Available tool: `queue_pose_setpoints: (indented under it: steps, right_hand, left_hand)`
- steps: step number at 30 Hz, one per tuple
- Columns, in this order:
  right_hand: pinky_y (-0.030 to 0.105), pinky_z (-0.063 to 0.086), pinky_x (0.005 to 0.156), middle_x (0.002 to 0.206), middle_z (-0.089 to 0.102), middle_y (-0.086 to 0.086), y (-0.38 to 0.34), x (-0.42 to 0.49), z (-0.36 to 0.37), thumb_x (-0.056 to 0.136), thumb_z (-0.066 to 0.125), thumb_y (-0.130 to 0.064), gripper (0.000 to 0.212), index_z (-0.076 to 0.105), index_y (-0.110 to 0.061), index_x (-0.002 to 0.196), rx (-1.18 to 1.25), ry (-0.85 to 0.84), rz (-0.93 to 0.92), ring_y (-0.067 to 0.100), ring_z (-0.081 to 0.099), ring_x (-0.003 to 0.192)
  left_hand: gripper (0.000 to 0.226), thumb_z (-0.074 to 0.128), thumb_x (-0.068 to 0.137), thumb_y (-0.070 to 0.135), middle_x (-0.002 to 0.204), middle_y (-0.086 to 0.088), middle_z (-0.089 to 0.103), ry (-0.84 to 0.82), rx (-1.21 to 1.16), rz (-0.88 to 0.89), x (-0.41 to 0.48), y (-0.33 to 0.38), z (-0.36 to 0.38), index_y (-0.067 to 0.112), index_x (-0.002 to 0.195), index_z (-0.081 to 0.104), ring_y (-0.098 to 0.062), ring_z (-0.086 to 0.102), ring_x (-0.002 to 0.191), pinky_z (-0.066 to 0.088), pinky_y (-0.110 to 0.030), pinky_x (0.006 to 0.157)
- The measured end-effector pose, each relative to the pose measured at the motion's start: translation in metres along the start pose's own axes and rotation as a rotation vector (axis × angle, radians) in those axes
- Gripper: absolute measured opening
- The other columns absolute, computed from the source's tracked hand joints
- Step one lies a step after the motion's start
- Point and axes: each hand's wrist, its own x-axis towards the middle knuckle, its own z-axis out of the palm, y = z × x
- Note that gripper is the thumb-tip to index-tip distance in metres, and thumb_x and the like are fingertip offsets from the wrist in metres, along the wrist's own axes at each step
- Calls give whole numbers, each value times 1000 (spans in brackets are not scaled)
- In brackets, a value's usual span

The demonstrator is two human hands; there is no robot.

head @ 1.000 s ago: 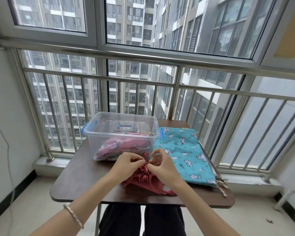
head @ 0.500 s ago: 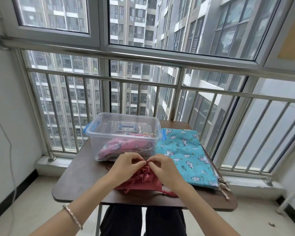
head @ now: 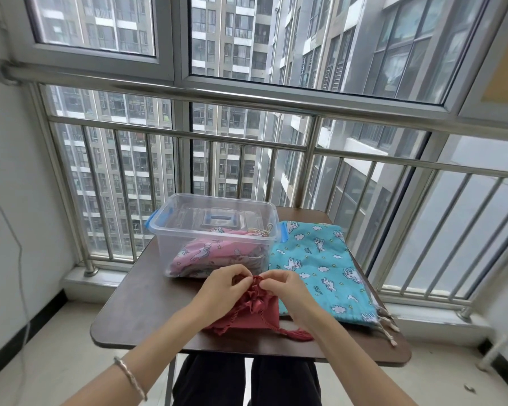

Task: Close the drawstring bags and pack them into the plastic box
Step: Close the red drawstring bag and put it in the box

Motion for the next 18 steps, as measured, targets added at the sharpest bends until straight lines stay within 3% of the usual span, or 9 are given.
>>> queue_pose_setpoints:
  steps: [2, 4, 6, 9, 13, 18]
  right_hand:
    - [19, 50, 65, 65, 71, -4, -1, -3, 3, 82, 63, 4, 23, 73, -15, 76, -73, 73, -90, 7, 64, 62]
    - [19, 51, 63, 65, 70, -2, 0, -5, 6, 80, 68, -2, 19, 72, -19, 88, -166, 114, -186, 5, 64, 62]
    - [26, 54, 65, 69, 68, 7, 4, -4, 6, 76, 74, -14, 30, 62, -25, 101, -241, 135, -243, 8, 63, 62]
    - [27, 50, 63, 72, 64, 9, 8, -2, 7, 77, 76, -18, 26, 54, -20, 90, -298, 166, -315, 10, 57, 62]
    - [13, 40, 61, 74, 59, -4, 11, 1, 7, 77, 78, -20, 21, 60, -26, 69, -470, 219, -456, 6, 51, 65]
    - [14, 41, 60, 78, 60, -6, 9, -1, 6, 77, 77, -37, 8, 72, -31, 74, -460, 178, -445, 5, 52, 66]
  left_hand:
    - [13, 61, 90, 21, 66, 12, 64, -19, -59, -53, 2, -1, 2, 23, 80, 68, 2, 54, 61, 42, -17, 64]
    - [12, 61, 90, 19, 72, 6, 68, -36, -123, -99, 3, -3, 2, 18, 81, 69, 0, 57, 64, 47, -24, 67]
    - [12, 62, 90, 19, 75, 0, 70, -47, -185, -135, 4, -4, 2, 14, 82, 70, -4, 58, 66, 49, -27, 69]
    - [15, 61, 91, 17, 75, 2, 67, -52, -282, -179, 4, -3, 3, 7, 85, 71, -2, 56, 68, 45, -19, 68]
    - [17, 61, 92, 18, 78, 0, 68, -75, -381, -230, 4, -4, 3, 5, 88, 71, -6, 57, 72, 45, -16, 68]
    - [19, 65, 89, 23, 76, 0, 68, -74, -412, -288, 5, -3, 2, 5, 88, 71, -7, 57, 71, 45, -21, 67]
